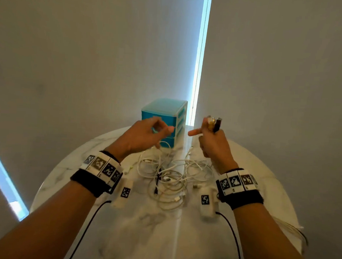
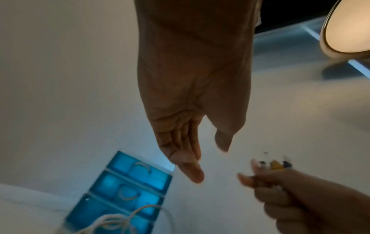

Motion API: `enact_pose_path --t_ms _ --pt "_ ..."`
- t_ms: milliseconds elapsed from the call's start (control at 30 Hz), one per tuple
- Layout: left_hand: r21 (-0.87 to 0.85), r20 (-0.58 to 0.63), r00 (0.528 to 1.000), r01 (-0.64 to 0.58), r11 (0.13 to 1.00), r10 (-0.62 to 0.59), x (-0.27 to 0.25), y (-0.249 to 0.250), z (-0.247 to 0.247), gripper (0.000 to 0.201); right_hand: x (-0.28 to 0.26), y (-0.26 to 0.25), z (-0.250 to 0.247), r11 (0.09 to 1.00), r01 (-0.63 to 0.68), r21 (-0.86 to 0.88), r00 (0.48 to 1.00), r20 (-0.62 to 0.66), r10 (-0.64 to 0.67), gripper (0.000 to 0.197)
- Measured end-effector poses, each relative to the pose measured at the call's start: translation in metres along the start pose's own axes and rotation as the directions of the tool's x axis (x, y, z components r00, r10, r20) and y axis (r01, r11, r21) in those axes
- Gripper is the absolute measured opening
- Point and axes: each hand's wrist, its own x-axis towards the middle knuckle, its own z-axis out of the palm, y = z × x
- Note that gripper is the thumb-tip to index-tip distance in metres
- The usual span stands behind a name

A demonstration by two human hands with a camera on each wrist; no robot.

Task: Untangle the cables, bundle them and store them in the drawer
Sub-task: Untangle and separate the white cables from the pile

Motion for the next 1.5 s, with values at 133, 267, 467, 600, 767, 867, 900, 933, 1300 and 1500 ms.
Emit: enact_pose_path --t_ms 133,267,467,600,767,867,900,933,1300,1500 --pt "0.188 0.489 0.87 -0.033 0.982 -0.065 -0.016 -0.037 0.013 0.017 0.006 0.023 0.008 0.975 -0.033 0.221 0.996 -0.071 0.05 0.08" --pt "0.319 0.587 0.807 -0.153 0.935 -0.068 -0.014 -0.046 0.038 0.036 0.007 0.041 0.021 0.923 -0.186 0.336 0.983 0.067 0.173 0.086" --pt "0.454 0.449 0.894 -0.246 0.856 0.019 0.003 -0.051 0.049 0.032 0.006 0.054 0.019 0.926 -0.257 0.275 0.946 0.269 0.183 0.076" --pt "-0.053 0.066 0.993 -0.097 0.994 0.101 0.014 -0.05 0.034 0.015 0.003 0.056 0.016 0.946 -0.194 0.258 0.948 0.296 0.114 0.057" --pt "-0.459 -0.179 0.981 -0.018 0.888 -0.073 0.013 -0.044 0.042 0.02 -0.003 0.05 0.022 0.967 -0.066 0.248 0.952 0.306 -0.014 0.053" --pt "-0.551 -0.175 0.981 -0.024 0.834 -0.087 0.01 -0.045 0.055 0.02 -0.007 0.05 0.03 0.977 -0.047 0.208 0.943 0.331 -0.025 0.048" --pt "-0.575 -0.169 0.981 -0.02 0.818 -0.095 0.009 -0.045 0.059 0.02 -0.007 0.05 0.032 0.982 -0.041 0.184 0.944 0.328 -0.022 0.043" --pt "-0.603 -0.164 0.981 -0.014 0.797 -0.107 0.008 -0.046 0.061 0.021 -0.008 0.051 0.033 0.987 -0.033 0.158 0.948 0.318 -0.019 0.034" --pt "-0.336 0.336 0.942 0.137 0.932 -0.017 -0.007 -0.061 0.079 0.04 -0.003 0.036 0.012 0.906 0.024 0.422 0.998 0.041 -0.045 0.029" --pt "-0.143 0.275 0.955 0.157 0.977 -0.113 -0.004 -0.079 0.069 0.018 0.015 0.04 -0.036 0.763 0.139 0.631 0.931 -0.345 0.116 0.02"
